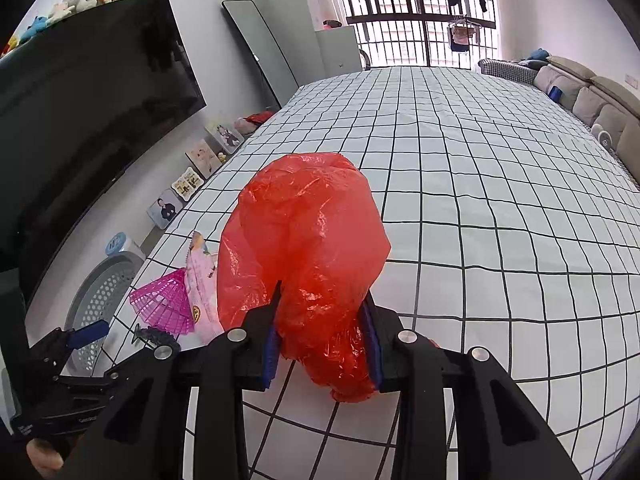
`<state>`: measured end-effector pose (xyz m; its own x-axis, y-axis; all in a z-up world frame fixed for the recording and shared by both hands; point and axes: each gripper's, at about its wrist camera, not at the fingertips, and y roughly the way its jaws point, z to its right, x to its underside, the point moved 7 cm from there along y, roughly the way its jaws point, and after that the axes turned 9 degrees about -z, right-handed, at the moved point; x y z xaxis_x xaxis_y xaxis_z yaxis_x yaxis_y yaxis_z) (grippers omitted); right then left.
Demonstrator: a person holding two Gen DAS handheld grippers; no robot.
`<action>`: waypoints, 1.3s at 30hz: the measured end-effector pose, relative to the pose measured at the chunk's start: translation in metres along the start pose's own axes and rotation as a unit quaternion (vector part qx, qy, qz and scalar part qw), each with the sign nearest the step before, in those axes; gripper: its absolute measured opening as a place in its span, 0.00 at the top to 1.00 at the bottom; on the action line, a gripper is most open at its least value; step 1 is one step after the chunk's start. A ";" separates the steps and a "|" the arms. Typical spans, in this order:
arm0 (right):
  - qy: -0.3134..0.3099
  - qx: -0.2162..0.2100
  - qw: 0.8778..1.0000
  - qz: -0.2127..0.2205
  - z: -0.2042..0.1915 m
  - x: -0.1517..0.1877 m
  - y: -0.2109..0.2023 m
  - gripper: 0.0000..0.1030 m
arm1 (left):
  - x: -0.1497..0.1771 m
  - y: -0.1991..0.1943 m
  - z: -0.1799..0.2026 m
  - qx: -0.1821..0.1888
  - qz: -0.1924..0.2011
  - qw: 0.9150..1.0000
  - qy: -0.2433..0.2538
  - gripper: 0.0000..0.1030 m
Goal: Collect trash
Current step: 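Grasp the red plastic bag with the right tool while the left tool grasps the toy fish, then carry the red bag and toy fish over the grey basket and open both tools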
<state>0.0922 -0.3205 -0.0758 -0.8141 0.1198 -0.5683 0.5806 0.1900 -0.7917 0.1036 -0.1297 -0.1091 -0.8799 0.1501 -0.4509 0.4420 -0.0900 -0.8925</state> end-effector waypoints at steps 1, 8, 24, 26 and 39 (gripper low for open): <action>-0.001 -0.001 1.000 0.003 0.000 0.000 -0.002 0.68 | -0.001 0.002 0.003 0.002 -0.002 1.000 0.002 0.10; -0.004 -0.007 1.000 0.007 -0.001 0.000 -0.009 0.68 | -0.006 0.017 0.020 -0.001 -0.014 0.999 0.029 0.10; -0.009 -0.011 1.000 0.000 -0.002 0.001 -0.006 0.68 | -0.014 0.022 0.019 0.014 -0.009 0.999 0.032 0.26; -0.008 -0.010 1.000 -0.001 -0.001 0.000 -0.004 0.68 | -0.012 0.020 0.017 0.014 -0.008 0.999 0.031 0.26; 0.003 0.001 1.000 -0.002 0.001 -0.002 0.003 0.68 | -0.002 -0.014 -0.001 -0.002 0.019 0.999 0.031 0.26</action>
<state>0.0955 -0.3214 -0.0771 -0.8165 0.1247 -0.5638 0.5774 0.1884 -0.7945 0.0998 -0.1278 -0.0960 -0.8505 0.2072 -0.4835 0.4750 -0.0926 -0.8751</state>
